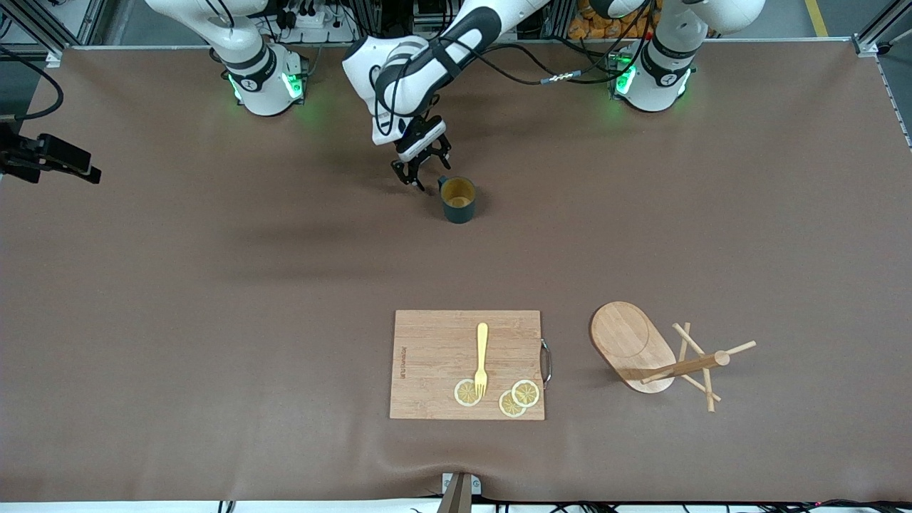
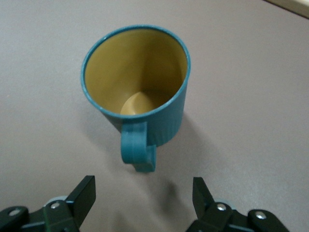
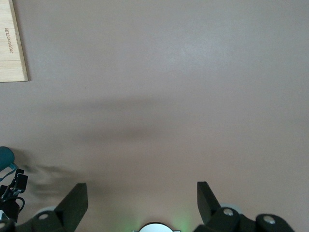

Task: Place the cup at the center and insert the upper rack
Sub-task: 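Lower the left gripper and grasp the mug handle, then lift the mug by its handle with the left gripper, then carry the mug to the wooden mug tree with the left gripper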

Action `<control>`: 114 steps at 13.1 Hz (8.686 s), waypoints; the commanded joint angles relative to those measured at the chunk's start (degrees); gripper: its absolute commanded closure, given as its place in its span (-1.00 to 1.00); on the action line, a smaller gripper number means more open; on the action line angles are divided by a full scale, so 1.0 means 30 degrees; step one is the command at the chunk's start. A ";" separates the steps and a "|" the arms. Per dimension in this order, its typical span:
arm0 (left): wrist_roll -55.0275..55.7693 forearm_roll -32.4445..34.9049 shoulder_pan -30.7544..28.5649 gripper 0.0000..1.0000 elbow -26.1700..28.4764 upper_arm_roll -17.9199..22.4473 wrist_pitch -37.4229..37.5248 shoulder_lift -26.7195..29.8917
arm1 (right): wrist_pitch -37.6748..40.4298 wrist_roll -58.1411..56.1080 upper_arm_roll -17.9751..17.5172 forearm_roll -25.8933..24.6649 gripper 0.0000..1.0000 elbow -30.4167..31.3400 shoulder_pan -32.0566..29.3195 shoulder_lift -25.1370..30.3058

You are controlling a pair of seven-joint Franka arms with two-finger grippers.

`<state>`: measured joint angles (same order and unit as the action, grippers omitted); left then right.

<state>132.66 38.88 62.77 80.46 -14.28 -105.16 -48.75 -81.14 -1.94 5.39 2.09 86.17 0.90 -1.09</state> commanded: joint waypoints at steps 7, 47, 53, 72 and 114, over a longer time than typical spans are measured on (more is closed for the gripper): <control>0.0284 0.1131 0.0376 -0.58 -0.0305 0.0247 0.1391 -0.0215 | -0.0201 0.0441 -0.0479 -0.0317 -1.00 0.0340 -0.0417 0.0451; -0.1997 -0.3553 -0.2259 1.00 -0.0481 0.0159 0.2212 0.5405 | 0.0265 0.0295 -0.0655 -0.0434 -1.00 -0.0450 -0.0446 0.0656; -0.4836 -0.6422 -0.4279 1.00 -0.0481 0.0158 0.2212 0.8042 | 0.0561 -0.0380 -0.0684 -0.1288 -1.00 -0.0626 -0.0446 0.0627; -1.8049 -1.8549 -1.6961 1.00 -0.0540 0.0188 0.1978 1.1739 | 0.1089 0.1437 -0.0567 -0.0259 -1.00 -0.0919 -0.0300 0.0422; -2.6962 -3.1213 -2.5727 1.00 -0.1064 0.0188 0.4849 0.4827 | 0.1088 0.1466 -0.0625 -0.0259 -1.00 -0.0890 -0.0153 0.0129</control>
<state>52.42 -53.27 -13.89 79.49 -13.43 -91.40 -32.87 -78.27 1.67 3.95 0.75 83.97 0.85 -0.61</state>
